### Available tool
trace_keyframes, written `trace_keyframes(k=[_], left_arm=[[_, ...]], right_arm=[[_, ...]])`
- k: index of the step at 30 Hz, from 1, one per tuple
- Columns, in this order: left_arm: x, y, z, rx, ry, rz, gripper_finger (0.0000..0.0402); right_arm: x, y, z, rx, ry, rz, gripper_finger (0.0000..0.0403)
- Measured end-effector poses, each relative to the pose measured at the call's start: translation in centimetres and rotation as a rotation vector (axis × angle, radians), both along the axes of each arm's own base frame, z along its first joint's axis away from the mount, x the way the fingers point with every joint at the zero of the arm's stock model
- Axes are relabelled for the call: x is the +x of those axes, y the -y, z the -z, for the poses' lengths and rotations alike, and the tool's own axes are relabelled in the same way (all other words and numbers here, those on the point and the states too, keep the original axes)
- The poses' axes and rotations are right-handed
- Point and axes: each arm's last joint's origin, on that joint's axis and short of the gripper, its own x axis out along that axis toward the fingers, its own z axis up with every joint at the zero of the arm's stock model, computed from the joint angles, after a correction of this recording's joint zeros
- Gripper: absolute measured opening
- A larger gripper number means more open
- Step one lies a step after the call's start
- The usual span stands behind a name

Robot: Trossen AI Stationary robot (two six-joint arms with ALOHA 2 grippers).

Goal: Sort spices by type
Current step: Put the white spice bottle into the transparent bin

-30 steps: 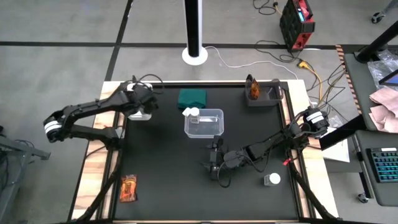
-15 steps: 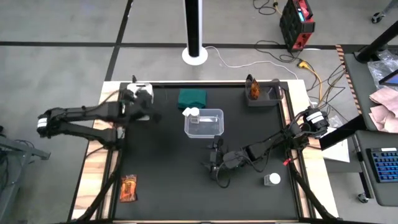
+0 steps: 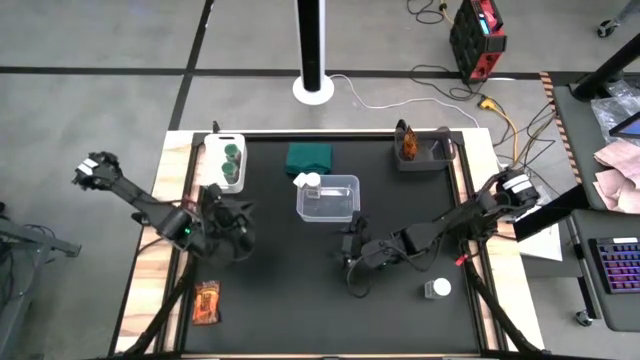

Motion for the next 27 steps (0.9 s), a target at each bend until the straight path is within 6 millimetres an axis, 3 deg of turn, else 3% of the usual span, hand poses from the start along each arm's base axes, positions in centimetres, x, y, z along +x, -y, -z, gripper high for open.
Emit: trace_keyframes(k=[7, 16, 22, 27], left_arm=[[0.2, 1.5, 1.5, -0.008, -0.033, 0.049, 0.0], [1.4, 2.4, 3.3, 0.034, -0.118, 0.056, 0.0], [2.0, 2.8, 3.3, 0.058, -0.107, 0.04, 0.0], [2.6, 3.2, 2.8, 0.071, -0.088, 0.031, 0.0]], right_arm=[[-1.7, 0.1, -3.0, 0.078, -0.145, 0.068, 0.025], [-4.6, -2.2, -7.6, 0.105, -0.58, 0.072, 0.0258], [-7.2, -2.0, -11.5, 0.415, -0.81, 0.283, 0.0288], [-9.8, -3.1, -12.5, 0.594, -0.942, 0.415, 0.0317]])
